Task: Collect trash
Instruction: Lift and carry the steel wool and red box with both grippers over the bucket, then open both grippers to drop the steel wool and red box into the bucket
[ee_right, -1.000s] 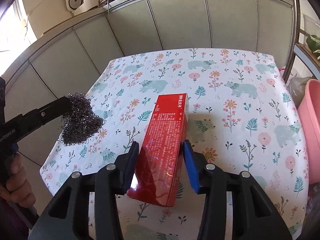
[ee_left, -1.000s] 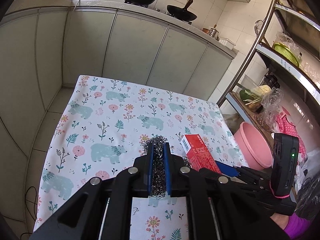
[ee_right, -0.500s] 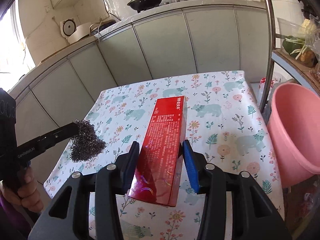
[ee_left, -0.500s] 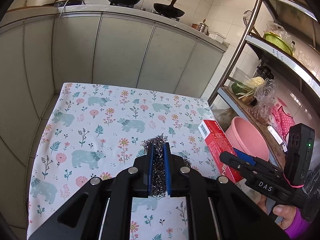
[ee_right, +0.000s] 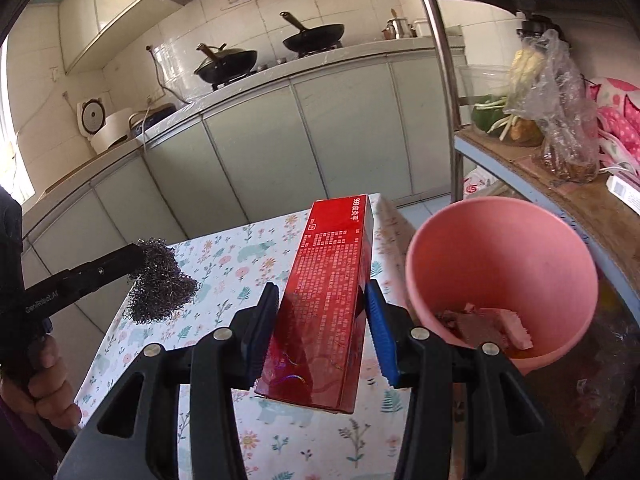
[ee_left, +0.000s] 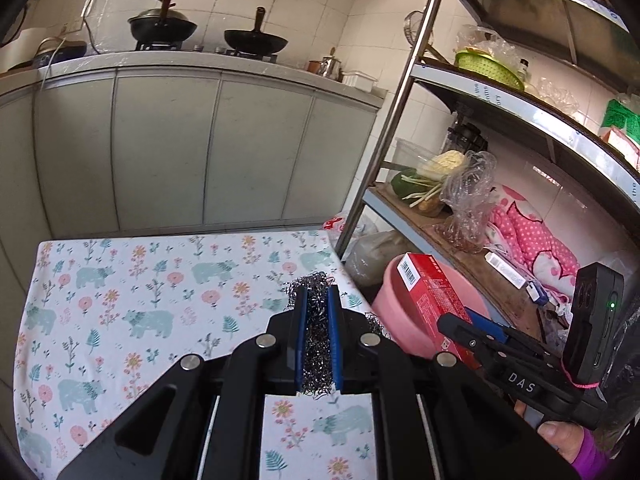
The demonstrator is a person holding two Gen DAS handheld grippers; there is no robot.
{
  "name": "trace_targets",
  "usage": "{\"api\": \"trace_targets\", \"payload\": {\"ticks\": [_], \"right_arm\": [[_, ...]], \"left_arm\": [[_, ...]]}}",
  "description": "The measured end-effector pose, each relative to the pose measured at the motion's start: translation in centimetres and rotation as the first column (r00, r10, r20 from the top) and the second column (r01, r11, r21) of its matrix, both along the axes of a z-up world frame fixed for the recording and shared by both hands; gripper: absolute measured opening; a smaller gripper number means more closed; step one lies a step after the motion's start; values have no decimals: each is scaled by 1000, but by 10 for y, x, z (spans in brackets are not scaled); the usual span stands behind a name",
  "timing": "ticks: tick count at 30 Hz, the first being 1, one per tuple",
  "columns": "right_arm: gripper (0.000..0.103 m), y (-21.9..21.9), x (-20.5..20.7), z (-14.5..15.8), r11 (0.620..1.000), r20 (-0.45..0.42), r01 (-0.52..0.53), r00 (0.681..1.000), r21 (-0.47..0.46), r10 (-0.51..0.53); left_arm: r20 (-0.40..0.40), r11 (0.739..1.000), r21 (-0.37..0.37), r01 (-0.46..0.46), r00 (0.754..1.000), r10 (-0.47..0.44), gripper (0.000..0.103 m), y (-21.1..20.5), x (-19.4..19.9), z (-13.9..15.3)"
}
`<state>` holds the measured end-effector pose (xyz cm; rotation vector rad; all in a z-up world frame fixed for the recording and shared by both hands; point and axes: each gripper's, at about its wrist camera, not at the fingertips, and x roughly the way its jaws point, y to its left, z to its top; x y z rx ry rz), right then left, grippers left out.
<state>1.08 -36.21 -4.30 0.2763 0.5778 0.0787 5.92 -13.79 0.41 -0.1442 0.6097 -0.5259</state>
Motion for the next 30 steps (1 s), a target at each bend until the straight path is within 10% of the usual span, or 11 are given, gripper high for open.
{"api": "trace_targets", "payload": {"ticks": [17, 30], "right_arm": [[45, -107, -1, -18, 975, -20, 221, 975, 22, -220], [45, -130, 13, -45, 960, -74, 281, 957, -4, -280]], "left_arm": [[-21, 968, -23, 251, 968, -251, 9, -160, 40, -11], [-90, 959, 37, 280, 957, -276, 9, -207, 58, -59]]}}
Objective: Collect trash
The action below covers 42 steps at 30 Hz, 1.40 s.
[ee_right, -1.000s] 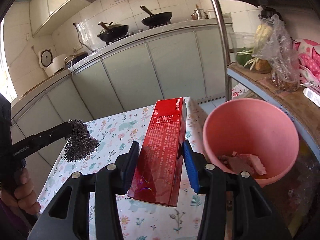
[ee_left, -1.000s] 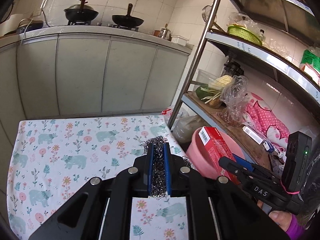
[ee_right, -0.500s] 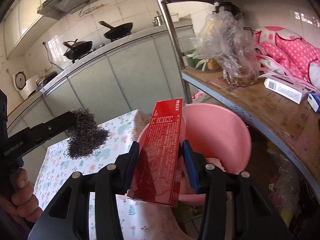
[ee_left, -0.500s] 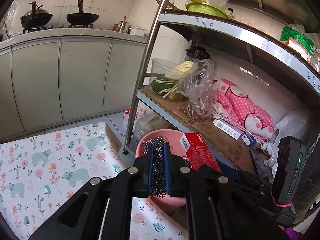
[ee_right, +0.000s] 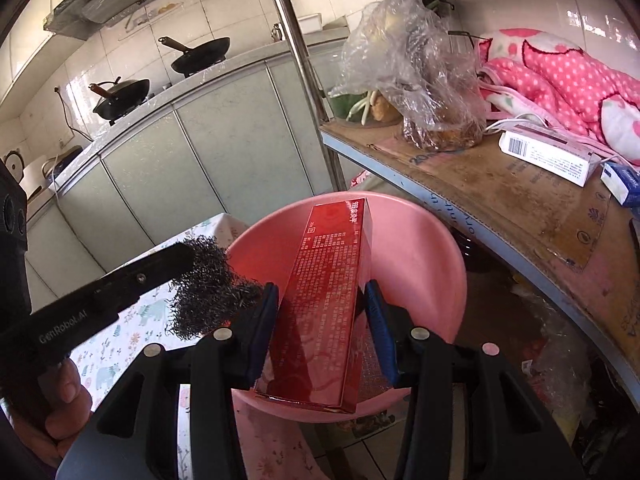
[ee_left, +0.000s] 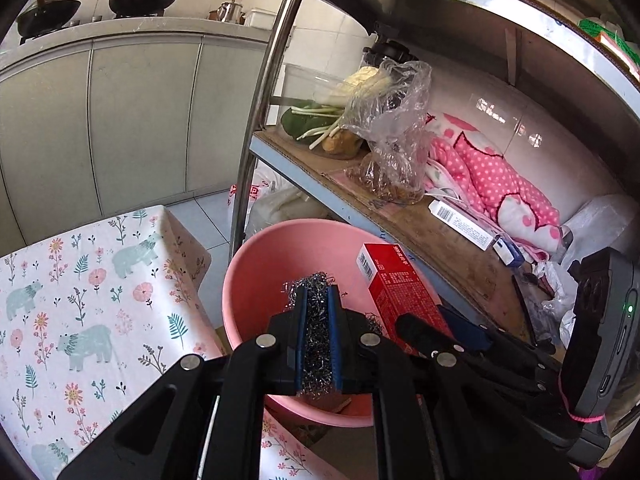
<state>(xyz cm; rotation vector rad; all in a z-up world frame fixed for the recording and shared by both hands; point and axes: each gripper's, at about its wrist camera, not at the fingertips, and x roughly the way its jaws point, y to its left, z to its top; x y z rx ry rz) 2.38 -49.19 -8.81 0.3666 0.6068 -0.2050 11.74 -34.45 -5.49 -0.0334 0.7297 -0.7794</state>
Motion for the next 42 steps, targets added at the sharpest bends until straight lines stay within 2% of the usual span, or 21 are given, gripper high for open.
{"api": "trace_targets", "payload": {"ticks": [12, 15, 17, 23, 31, 42], "right_arm": [[46, -9, 13, -14, 1000, -42, 11, 999, 11, -10], [46, -7, 15, -18, 1000, -68, 10, 998, 0, -10], [46, -7, 15, -20, 1000, -80, 12, 997, -2, -13], [47, -8, 14, -20, 1000, -85, 18, 996, -4, -18], [48, -4, 7, -11, 1000, -73, 14, 997, -16, -15], [48, 12, -9, 7, 999, -47, -4, 999, -39, 2]], "left_arm": [[-22, 999, 35, 12, 1000, -11, 12, -12, 5, -15], [-42, 999, 40, 13, 999, -11, 17, -13, 6, -16], [-45, 999, 38, 11, 999, -9, 24, -13, 5, -15], [-15, 999, 43, 9, 1000, -9, 29, -12, 0, -10], [13, 999, 37, -6, 1000, 6, 30, -7, -10, 2], [92, 999, 26, -20, 996, 18, 30, 5, -32, 27]]}}
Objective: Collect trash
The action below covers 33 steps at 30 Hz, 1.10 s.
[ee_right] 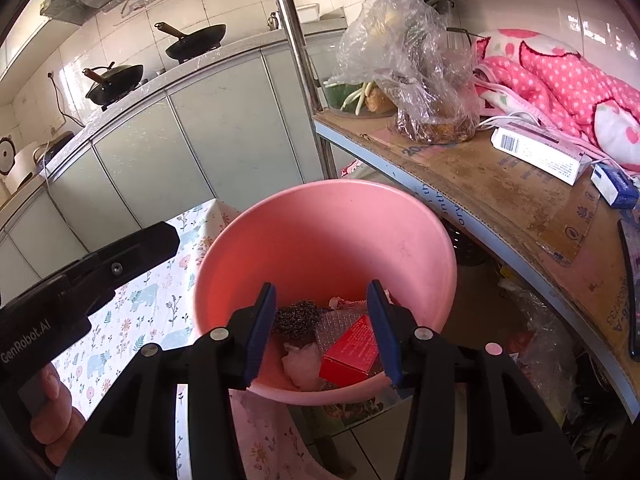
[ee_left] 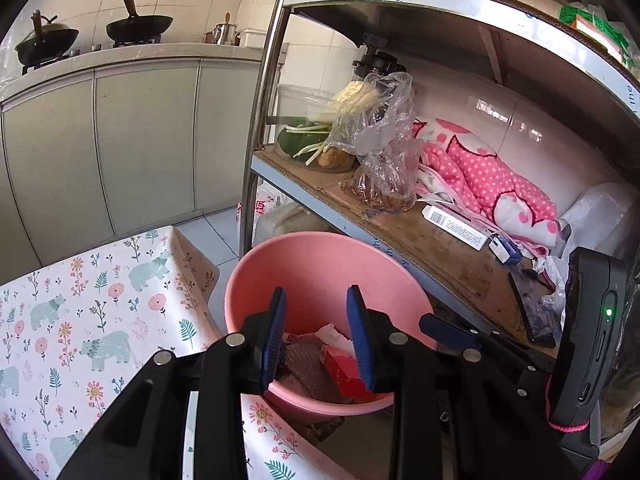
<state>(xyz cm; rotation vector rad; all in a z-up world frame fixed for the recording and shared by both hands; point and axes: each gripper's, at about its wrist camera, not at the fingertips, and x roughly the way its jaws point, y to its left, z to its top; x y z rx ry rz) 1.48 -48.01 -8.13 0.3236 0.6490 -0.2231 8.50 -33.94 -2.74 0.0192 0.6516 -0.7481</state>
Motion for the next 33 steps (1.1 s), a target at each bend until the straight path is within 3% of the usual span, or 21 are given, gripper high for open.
{"api": "trace_targets", "payload": {"ticks": [10, 21, 25, 33], "right_arm": [[48, 17, -18, 15, 1000, 26, -22, 999, -20, 23], [48, 52, -44, 35, 993, 76, -55, 995, -101, 63], [56, 66, -51, 38, 990, 85, -66, 993, -126, 77], [57, 91, -64, 41, 985, 96, -74, 991, -157, 90]], "left_arm": [[67, 1000, -8, -16, 998, 17, 30, 14, -26, 19], [101, 998, -35, -55, 993, 58, 30, 43, -56, 35], [107, 996, -43, -75, 991, 80, 30, 57, -65, 38], [113, 992, -49, -115, 986, 120, 30, 84, -80, 39]]}}
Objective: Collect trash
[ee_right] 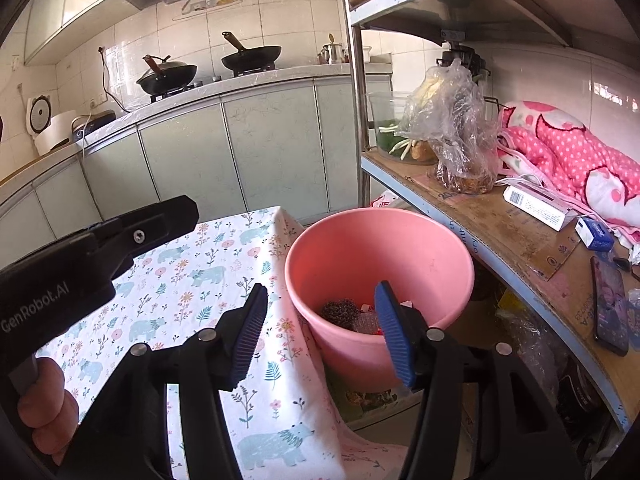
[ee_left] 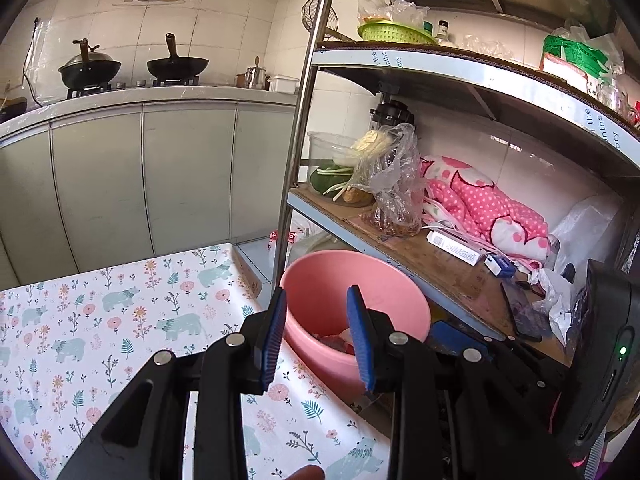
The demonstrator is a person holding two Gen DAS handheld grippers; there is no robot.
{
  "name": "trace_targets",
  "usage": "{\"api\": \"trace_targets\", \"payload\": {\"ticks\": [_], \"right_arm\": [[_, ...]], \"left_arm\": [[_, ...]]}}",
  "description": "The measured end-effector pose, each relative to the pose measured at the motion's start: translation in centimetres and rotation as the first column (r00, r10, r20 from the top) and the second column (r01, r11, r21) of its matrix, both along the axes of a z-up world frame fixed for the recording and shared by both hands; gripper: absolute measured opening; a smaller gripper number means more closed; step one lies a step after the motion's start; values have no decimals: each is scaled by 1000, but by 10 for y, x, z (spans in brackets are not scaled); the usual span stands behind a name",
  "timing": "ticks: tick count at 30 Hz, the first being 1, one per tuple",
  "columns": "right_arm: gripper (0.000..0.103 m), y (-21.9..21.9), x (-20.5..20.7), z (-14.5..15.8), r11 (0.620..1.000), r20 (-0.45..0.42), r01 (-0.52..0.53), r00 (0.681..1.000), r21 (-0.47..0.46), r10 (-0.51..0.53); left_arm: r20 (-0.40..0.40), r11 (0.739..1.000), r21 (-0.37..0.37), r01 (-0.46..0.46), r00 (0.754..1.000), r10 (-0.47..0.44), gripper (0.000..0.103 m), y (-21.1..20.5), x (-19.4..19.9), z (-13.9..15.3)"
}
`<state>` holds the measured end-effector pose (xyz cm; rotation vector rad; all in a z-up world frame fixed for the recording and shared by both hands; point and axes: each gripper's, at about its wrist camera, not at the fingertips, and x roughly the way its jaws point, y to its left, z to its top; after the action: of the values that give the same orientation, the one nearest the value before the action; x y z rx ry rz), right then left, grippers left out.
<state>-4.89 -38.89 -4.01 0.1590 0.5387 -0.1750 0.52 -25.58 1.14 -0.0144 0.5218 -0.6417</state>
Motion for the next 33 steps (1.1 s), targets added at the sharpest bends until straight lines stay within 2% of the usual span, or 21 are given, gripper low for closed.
{"api": "trace_targets", "payload": {"ticks": [17, 33], "right_arm": [[57, 34, -8, 5, 999, 8, -19, 1000, -43, 20], [57, 44, -2, 5, 999, -8, -29, 1000, -45, 29]], "left_arm": [[31, 998, -19, -52, 998, 53, 30, 35, -18, 4], [23, 995, -31, -94, 995, 94, 30, 55, -13, 4]]}}
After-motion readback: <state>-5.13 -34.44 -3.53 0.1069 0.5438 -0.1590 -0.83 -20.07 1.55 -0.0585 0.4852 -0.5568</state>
